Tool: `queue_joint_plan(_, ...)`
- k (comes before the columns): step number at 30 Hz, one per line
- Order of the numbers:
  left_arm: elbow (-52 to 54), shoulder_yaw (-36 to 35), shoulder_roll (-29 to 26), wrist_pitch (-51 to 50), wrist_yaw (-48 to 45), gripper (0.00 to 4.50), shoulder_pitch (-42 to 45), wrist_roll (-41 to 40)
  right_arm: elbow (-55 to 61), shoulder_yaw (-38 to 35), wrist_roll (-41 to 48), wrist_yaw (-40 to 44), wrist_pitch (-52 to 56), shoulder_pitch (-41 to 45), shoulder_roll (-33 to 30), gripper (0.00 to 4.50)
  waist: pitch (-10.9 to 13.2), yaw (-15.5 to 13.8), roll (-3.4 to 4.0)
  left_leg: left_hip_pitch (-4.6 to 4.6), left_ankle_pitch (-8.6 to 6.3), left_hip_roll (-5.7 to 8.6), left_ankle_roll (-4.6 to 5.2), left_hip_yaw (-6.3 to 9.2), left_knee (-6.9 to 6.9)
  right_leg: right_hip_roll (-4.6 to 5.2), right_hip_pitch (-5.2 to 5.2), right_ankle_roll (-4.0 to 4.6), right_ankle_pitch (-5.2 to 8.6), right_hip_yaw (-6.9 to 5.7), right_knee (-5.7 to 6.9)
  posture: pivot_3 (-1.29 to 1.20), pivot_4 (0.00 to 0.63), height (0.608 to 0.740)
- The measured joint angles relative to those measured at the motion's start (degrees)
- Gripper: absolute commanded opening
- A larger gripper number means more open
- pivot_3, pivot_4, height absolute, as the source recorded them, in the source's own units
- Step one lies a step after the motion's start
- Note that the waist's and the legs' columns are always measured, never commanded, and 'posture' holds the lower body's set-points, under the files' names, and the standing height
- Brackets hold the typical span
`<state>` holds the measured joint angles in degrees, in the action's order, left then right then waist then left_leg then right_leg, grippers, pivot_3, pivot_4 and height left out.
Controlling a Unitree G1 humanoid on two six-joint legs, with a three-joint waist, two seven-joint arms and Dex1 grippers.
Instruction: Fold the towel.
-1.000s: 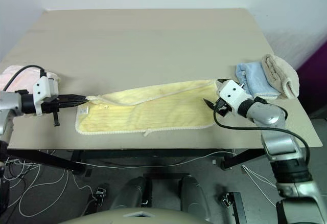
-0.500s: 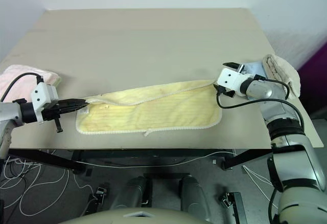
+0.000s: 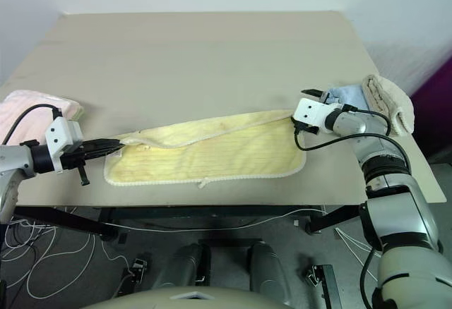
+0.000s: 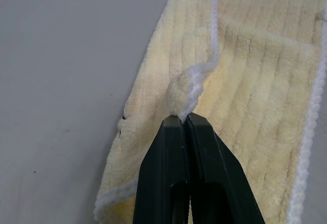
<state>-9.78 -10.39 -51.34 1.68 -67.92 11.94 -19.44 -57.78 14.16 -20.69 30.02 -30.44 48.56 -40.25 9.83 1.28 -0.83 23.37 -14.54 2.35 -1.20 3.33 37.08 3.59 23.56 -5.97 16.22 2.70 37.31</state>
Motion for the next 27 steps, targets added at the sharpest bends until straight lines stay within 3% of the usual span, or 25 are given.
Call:
queue_joint_plan(9,-0.21,0.05,0.4,0.17,0.03,0.0,0.07,0.08,0.01,0.11,0.12,1.89,-1.32,-0.1,0.2,0.04,0.0,-0.04,0.0,0.0,0.0,0.0,0.0,0.0,0.0,0.0,0.0,0.0,0.0,0.0,0.0,0.0,0.15,0.74)
queue_joint_plan(18,-0.52,-0.02,1.97,0.23,1.81,0.0,0.34,0.07,0.02,0.07,0.25,2.43,-1.41,-0.17,0.28,0.04,0.0,-0.08,0.01,0.0,0.0,0.0,0.0,0.0,0.0,0.01,-0.01,0.0,0.0,0.0,0.0,0.0,0.15,0.74)
queue_joint_plan(27,-12.07,-2.93,5.1,-0.13,14.11,0.0,16.0,0.3,0.18,-2.38,2.81,4.02,-0.76,4.86,-3.06,0.04,0.05,-0.09,0.08,0.02,0.01,0.03,-0.01,0.01,0.02,0.0,0.02,-0.01,-0.01,-0.03,0.02,0.0,0.15,0.74)
